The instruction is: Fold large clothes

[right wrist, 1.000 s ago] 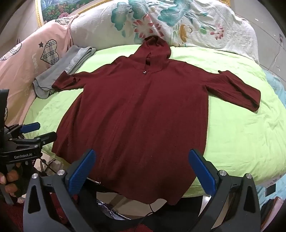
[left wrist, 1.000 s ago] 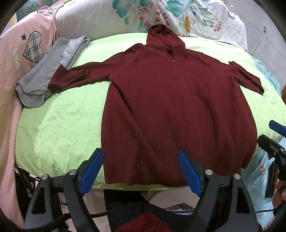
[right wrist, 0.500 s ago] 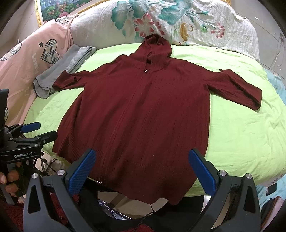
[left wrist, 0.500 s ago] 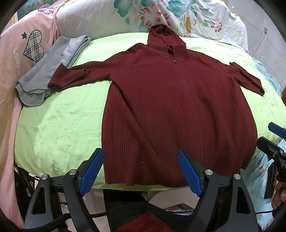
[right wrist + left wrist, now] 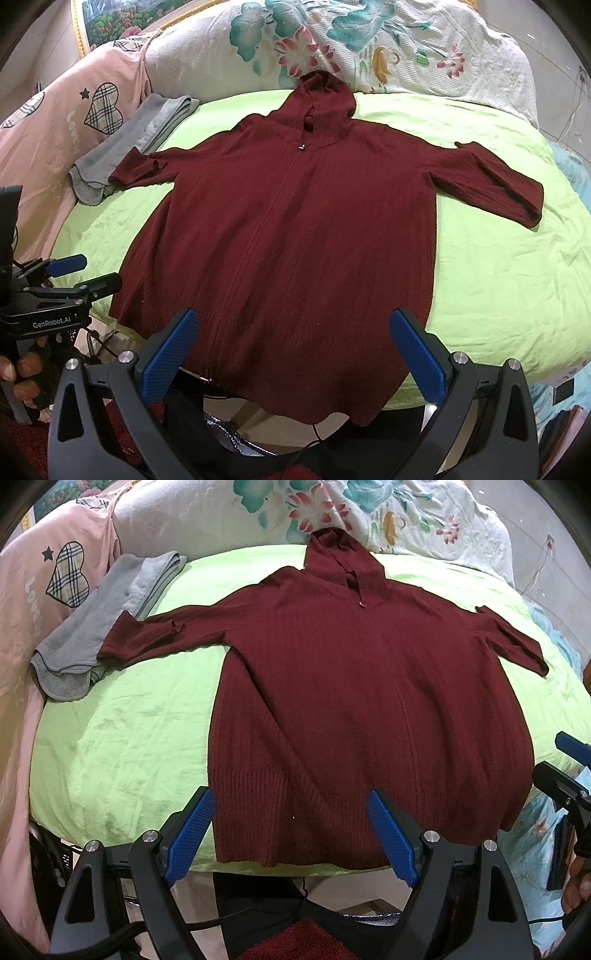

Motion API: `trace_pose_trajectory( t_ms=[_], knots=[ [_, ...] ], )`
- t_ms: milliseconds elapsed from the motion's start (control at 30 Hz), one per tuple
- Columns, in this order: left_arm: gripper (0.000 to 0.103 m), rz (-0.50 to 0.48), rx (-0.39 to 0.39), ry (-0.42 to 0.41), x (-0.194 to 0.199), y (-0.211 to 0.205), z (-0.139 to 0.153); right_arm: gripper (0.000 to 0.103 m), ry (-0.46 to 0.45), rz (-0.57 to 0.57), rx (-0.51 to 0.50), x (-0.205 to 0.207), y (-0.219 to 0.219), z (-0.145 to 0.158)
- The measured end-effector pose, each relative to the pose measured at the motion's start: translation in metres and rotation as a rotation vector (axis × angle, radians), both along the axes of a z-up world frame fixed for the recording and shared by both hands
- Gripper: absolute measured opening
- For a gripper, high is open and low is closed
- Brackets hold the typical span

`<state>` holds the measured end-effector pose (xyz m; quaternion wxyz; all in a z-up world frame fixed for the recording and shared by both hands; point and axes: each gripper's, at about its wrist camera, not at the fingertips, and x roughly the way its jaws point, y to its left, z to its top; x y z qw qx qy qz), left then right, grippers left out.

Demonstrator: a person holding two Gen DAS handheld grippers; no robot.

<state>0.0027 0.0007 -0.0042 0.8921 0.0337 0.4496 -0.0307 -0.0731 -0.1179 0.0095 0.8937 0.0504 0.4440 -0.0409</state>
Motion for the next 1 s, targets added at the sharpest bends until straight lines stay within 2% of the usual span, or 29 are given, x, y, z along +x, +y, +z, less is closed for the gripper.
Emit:
trace_pose_trajectory(
  t_ms=[200,233,300,433,567,667,733,800,900,1000],
  knots=[
    [0.085,-0.004,0.001,0.028,0.006,-0.002,-0.003,0.103,-0.028,-0.010,0.043,0.003,-0.003,0.000],
    [0.085,-0.006,0.000,0.029,0.008,-0.002,-0.004,0.103,-0.023,-0.009,0.008,0.003,-0.004,0.000],
    [0.085,-0.008,0.003,0.037,0.013,-0.002,-0.005,0.103,-0.056,-0.024,0.011,0.005,-0.010,0.002],
    [0.085,0.001,-0.012,0.038,0.029,0.001,-0.006,0.102,-0.112,-0.068,0.048,0.013,-0.031,0.009],
    [0.085,0.005,-0.023,0.046,0.044,0.002,-0.007,0.101,-0.110,-0.122,0.067,0.025,-0.059,0.015],
    [0.085,0.010,-0.049,0.069,0.057,0.003,-0.009,0.093,-0.122,-0.161,0.058,0.036,-0.085,0.019],
    [0.085,0.017,-0.064,0.079,0.063,0.003,-0.009,0.075,-0.129,-0.192,0.026,0.044,-0.106,0.023],
    [0.085,0.020,-0.057,0.079,0.068,0.002,-0.010,0.067,-0.124,-0.248,0.021,0.059,-0.137,0.026],
    [0.086,0.011,-0.058,0.104,0.074,-0.004,-0.016,0.062,-0.135,-0.310,0.010,0.082,-0.183,0.034],
    [0.086,0.002,-0.039,0.118,0.079,-0.009,-0.022,0.062,-0.118,-0.372,0.002,0.118,-0.230,0.037]
  ],
)
